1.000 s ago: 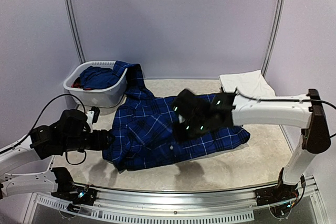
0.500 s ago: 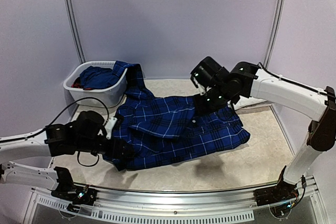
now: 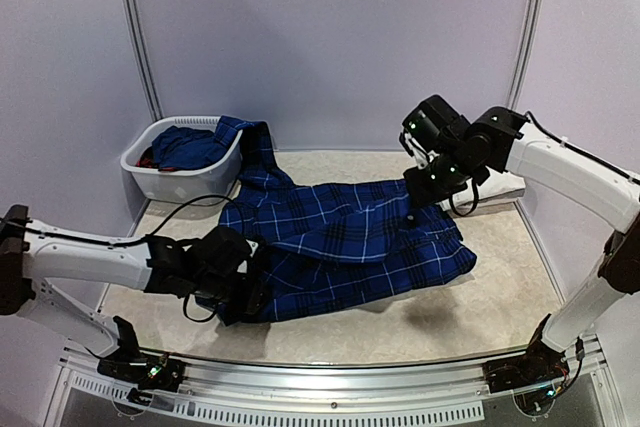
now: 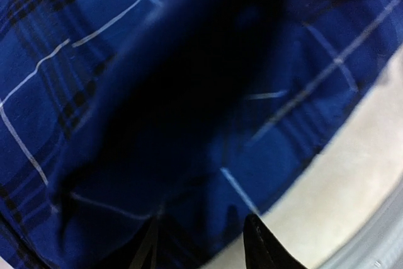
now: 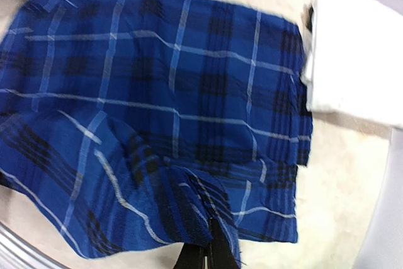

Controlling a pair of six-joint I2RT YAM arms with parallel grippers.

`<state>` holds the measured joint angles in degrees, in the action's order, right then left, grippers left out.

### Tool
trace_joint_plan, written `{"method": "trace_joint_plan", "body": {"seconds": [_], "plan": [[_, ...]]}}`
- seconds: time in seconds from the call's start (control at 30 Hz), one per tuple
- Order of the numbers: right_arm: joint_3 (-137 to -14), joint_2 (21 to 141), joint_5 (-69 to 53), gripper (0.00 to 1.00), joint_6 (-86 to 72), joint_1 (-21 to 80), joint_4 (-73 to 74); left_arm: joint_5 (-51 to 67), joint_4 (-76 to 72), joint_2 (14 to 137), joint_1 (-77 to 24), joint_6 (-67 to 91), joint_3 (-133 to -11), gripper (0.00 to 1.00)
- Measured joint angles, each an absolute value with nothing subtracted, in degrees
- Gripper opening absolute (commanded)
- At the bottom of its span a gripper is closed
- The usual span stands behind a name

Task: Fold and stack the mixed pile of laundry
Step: Fold the flattened shirt at the center of the board.

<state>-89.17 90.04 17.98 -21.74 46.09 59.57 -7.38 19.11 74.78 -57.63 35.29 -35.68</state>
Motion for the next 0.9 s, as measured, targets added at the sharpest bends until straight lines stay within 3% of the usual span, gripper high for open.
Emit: {"method": "trace_joint_plan", "body": {"seconds": [0.43, 0.53, 0.67, 0.77, 0.9], "plan": [[-90.21, 97.62, 13.54, 0.03, -13.15, 35.20, 60.88, -12.16, 22.61, 77.23, -57.32, 36.77, -35.94, 0.46], [-93.17, 102.59, 12.82, 0.16, -11.42, 34.02, 61.56, -12.29, 23.27, 76.60, -57.30, 36.84, -35.77, 0.46], [-96.55, 109.25, 12.60, 0.61, -10.39, 33.58, 62.81, -11.11, 23.31, 75.72, -57.21, 36.60, -35.62, 0.47], [-102.50, 114.04, 13.28, 0.69, -11.51, 33.45, 63.90, -8.86, 22.65, 74.70, -57.21, 36.10, -35.62, 0.48], [-108.05, 115.28, 15.11, 0.70, -15.07, 32.58, 61.34, -7.73, 22.35, 74.15, -57.21, 35.27, -37.34, 0.48]]}}
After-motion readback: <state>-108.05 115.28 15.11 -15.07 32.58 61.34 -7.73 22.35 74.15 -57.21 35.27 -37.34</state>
